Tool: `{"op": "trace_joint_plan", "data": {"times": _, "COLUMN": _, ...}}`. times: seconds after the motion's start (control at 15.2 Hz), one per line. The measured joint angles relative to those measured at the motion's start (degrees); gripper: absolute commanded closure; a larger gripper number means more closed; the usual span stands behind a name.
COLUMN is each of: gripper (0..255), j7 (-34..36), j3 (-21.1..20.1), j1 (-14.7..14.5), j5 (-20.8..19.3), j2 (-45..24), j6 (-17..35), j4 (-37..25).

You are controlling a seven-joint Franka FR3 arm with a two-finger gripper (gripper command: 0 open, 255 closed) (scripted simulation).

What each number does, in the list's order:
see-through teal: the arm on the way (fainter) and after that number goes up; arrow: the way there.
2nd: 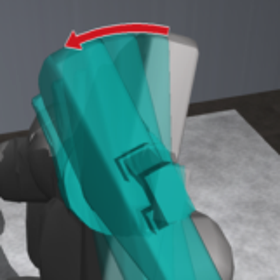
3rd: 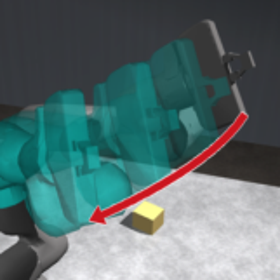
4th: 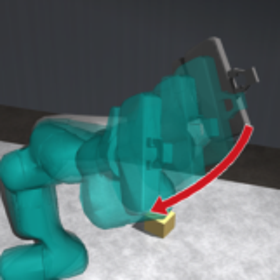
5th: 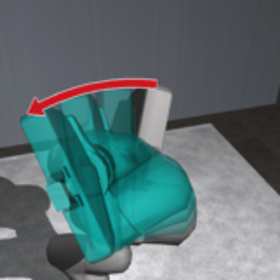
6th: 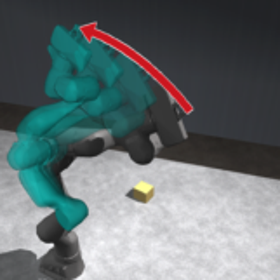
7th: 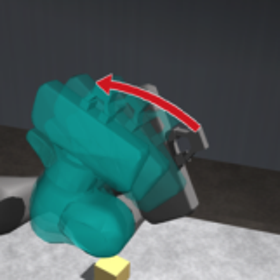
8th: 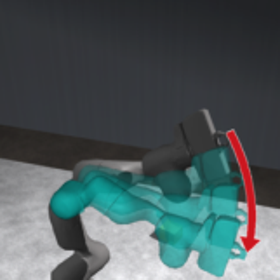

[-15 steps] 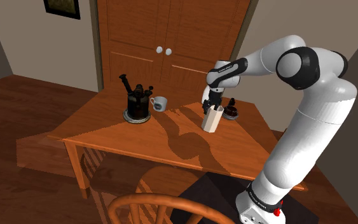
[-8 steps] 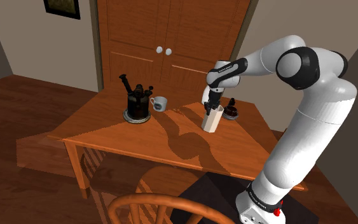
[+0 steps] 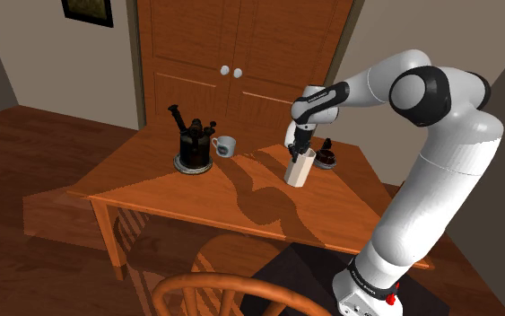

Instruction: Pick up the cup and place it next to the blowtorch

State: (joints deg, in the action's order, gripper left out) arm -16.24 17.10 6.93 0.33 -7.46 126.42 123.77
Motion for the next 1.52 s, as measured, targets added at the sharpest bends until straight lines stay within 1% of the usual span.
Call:
{"op": "trace_joint_plan", "data": {"times": 0.86, "gripper": 255, "j7": 0.9, "j3": 0.1, "j1": -0.3, "j5": -1.6, "j2": 4.7, "j6": -8.6, "j4": -4.0}}
{"op": "trace_joint_plan", "data": {"times": 1.52, "gripper": 255, "j7": 1.3, "j3": 0.1, "j1": -0.4, "j5": -2.4, "j2": 7.5, "j6": -16.4, "j4": -9.1}}
